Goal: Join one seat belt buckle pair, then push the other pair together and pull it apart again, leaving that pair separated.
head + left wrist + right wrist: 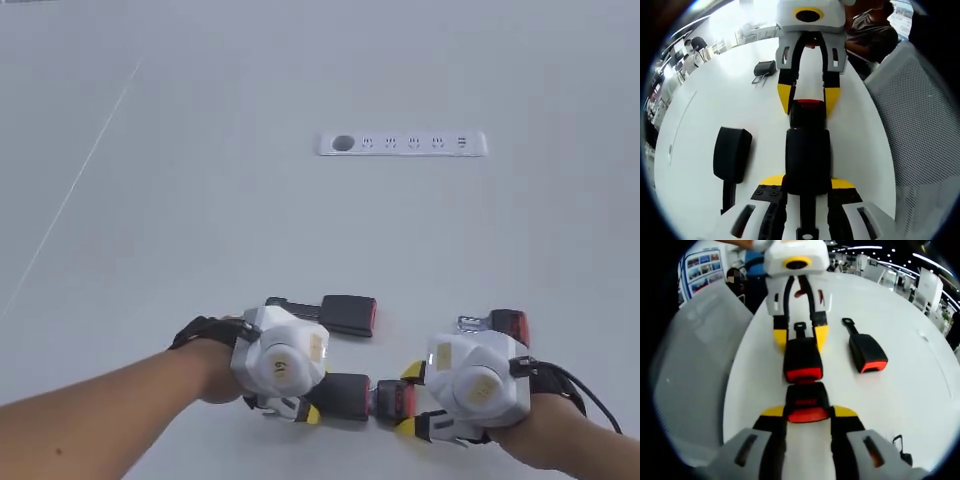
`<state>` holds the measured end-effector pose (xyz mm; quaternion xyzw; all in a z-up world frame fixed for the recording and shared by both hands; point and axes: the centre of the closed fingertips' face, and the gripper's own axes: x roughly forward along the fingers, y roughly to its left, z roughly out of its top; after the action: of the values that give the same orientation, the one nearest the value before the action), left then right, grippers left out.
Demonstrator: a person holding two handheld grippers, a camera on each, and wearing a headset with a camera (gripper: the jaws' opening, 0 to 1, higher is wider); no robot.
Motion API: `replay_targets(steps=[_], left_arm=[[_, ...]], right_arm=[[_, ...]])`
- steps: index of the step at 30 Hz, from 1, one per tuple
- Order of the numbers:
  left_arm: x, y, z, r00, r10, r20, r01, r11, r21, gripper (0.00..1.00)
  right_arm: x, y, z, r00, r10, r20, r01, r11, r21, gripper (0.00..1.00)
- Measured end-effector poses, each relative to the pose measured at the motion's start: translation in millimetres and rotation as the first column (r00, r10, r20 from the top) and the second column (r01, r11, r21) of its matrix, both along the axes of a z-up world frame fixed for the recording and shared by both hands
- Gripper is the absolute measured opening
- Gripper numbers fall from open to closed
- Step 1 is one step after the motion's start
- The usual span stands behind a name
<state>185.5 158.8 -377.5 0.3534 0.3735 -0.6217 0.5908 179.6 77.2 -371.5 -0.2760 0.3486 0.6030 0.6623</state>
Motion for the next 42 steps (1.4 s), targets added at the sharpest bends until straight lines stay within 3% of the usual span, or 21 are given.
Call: replay_targets(steps=[8,10,13,26,27,29,42], left_arm=[[0.6,0.3,2.0,0.999,-0.029,-0.017,0.028,0.999,-0.028,0.31],[0.3,0.2,2.6,0.999,-0.034,-0.017,0.034,0.999,-0.034,0.31],[0.4,0.4,2.0,0.999,-0.042,-0.008,0.042,0.998,-0.043,0.31],[-0.6,-0.5,3.4,0.998,-0.063,-0.008,0.062,0.995,-0.078,0.3],[-0.6,-0.3,3.3,0.998,-0.064,-0.009,0.063,0.995,-0.078,0.3],[-0.3,-0.1,3.1,0.997,-0.07,-0.014,0.069,0.994,-0.08,0.3],[-1.2,-1.2,4.2,0.997,-0.082,-0.01,0.081,0.993,-0.081,0.3]], right_arm=[[-1.3,-1.1,1.1,1.0,-0.004,0.023,0.004,1.0,0.022,0.33],[-1.5,-0.9,0.9,0.999,0.007,0.054,-0.008,1.0,0.017,0.33],[-1.4,-0.9,1.2,0.998,0.0,0.062,-0.001,1.0,0.023,0.33],[-2.4,-3.3,1.5,0.998,-0.019,0.054,0.015,0.997,0.071,0.33],[-3.2,-2.6,1.7,0.998,-0.062,0.009,0.06,0.993,0.103,0.33],[-2.7,-4.1,1.1,0.999,-0.031,0.043,0.026,0.995,0.097,0.33],[-3.2,-3.5,1.7,0.998,-0.033,0.045,0.027,0.994,0.11,0.33]])
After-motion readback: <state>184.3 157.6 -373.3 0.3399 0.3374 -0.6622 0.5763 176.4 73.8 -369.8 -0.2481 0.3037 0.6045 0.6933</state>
